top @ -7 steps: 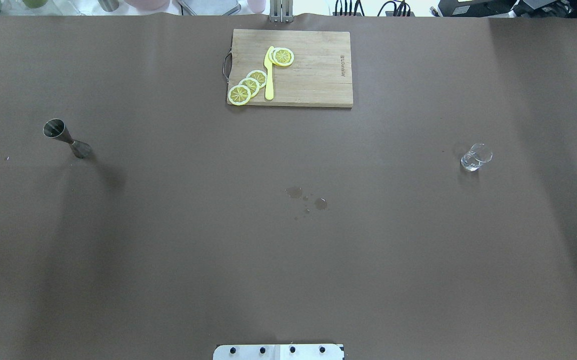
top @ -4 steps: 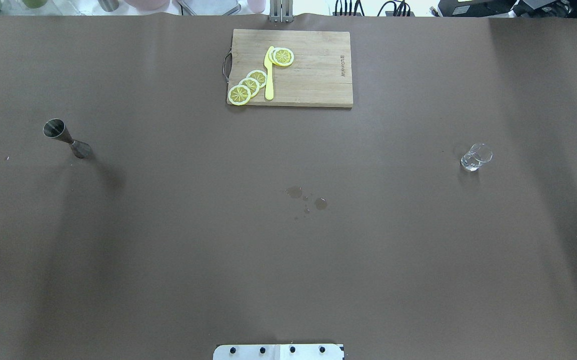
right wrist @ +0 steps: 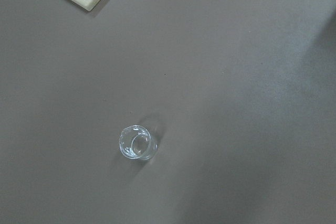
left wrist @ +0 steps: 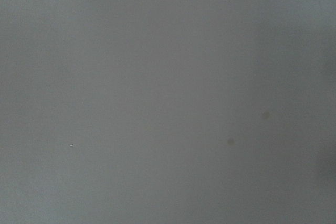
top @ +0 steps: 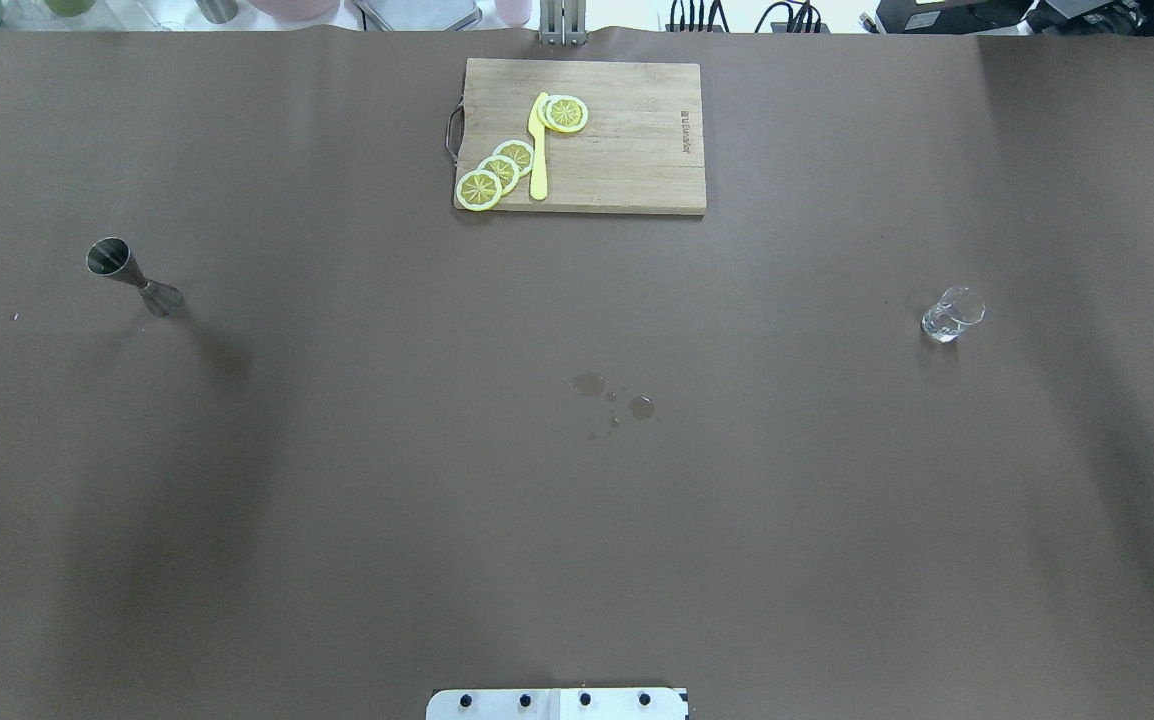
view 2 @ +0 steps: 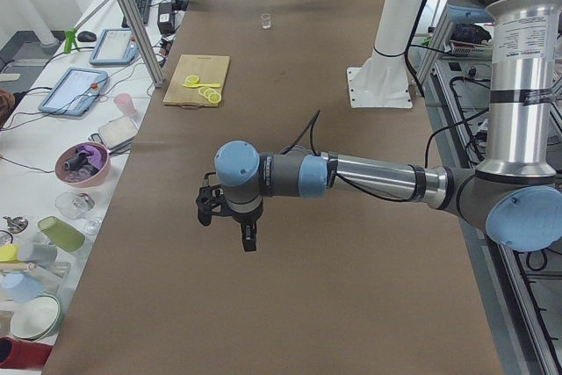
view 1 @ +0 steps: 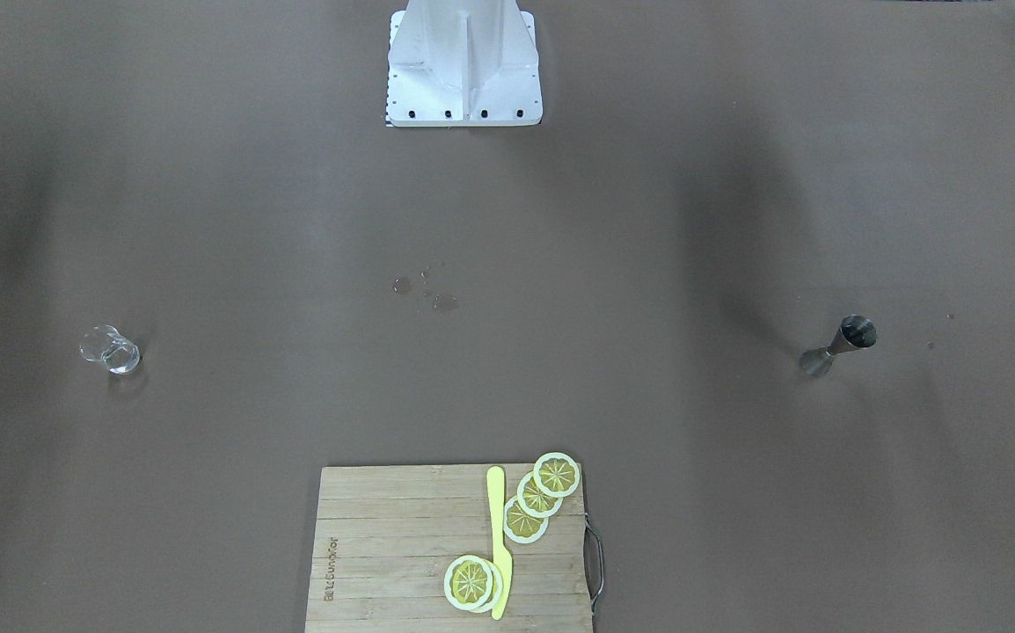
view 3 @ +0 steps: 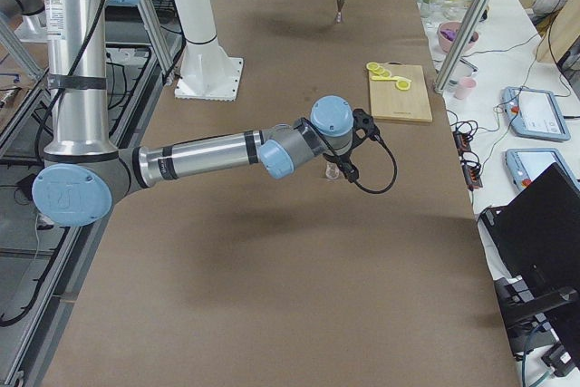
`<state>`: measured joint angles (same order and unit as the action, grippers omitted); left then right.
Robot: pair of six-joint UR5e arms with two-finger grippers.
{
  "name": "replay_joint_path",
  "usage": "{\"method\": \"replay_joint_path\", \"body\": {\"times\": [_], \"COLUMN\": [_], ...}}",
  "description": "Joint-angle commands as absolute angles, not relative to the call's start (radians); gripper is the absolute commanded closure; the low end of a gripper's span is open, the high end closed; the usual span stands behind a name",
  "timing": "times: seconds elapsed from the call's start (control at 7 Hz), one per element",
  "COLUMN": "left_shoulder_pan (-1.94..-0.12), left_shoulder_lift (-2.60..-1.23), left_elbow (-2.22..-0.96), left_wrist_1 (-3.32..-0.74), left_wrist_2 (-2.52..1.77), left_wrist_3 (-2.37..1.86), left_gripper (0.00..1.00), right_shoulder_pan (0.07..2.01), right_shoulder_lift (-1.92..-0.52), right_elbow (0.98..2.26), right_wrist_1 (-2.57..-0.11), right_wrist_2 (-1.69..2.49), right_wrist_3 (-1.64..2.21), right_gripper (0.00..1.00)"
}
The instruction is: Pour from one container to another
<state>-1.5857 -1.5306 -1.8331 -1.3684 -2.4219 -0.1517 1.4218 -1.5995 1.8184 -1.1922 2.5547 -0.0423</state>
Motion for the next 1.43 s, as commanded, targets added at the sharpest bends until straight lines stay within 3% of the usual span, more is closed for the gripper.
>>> {"method": "replay_joint_path", "body": {"times": [0.0,0.29,0.57,0.71,1.29], "left_shoulder_pan": [-1.591,-1.574,-1.485,-1.407,-1.136], "left_shoulder_lift": [-1.549,-1.549,-1.555,-1.569,-1.667], "left_elbow": [-2.021,-2.054,-2.043,-2.043,-2.071], "left_wrist_1": [-1.192,-1.192,-1.265,-1.354,-1.437], "left_wrist_2": [-2.434,-2.444,-2.461,-2.453,-2.343], "left_wrist_3": [-0.303,-0.39,-0.548,-0.725,-1.089], "left_gripper": [0.01,0.01,0.01,0.01,0.01], "right_shoulder_pan": [1.408,1.387,1.364,1.364,1.29], "right_shoulder_lift": [-1.643,-1.655,-1.683,-1.698,-1.862], "right_elbow": [1.886,1.904,1.747,1.737,1.969], "right_wrist_1": [-1.189,-1.157,-0.85,-0.806,-0.799], "right_wrist_2": [2.443,2.32,2.379,2.397,2.332], "right_wrist_3": [-0.041,0.0,0.134,0.143,0.375], "right_gripper": [0.0,0.0,0.0,0.0,0.0]}}
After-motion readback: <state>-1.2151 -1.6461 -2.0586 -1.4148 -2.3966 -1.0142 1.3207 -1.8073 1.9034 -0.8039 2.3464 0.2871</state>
